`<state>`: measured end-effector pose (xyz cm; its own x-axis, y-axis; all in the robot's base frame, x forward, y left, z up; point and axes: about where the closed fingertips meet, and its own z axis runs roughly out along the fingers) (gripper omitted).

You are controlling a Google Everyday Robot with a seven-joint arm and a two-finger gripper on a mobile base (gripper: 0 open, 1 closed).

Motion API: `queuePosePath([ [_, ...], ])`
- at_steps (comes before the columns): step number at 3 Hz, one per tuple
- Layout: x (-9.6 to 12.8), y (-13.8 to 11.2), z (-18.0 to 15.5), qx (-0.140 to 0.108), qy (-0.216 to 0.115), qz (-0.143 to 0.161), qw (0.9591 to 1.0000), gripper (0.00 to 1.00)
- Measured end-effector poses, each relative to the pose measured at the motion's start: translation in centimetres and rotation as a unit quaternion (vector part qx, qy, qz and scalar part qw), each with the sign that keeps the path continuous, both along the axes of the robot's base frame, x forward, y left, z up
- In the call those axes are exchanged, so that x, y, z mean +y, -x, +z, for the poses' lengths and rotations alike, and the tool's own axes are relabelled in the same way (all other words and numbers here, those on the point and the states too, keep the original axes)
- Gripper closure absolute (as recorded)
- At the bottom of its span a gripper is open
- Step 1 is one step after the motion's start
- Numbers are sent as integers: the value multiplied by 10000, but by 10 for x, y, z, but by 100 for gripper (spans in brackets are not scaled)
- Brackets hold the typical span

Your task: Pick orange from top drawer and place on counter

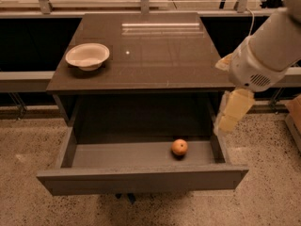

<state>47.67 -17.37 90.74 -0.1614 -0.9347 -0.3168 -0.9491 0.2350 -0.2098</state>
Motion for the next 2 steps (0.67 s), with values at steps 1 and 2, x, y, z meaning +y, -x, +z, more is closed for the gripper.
queuePosePath([
  [1, 40, -28, -57, -51, -397, 295, 9988, 14],
  [2, 66, -47, -107, -9, -741, 431, 9963, 33],
])
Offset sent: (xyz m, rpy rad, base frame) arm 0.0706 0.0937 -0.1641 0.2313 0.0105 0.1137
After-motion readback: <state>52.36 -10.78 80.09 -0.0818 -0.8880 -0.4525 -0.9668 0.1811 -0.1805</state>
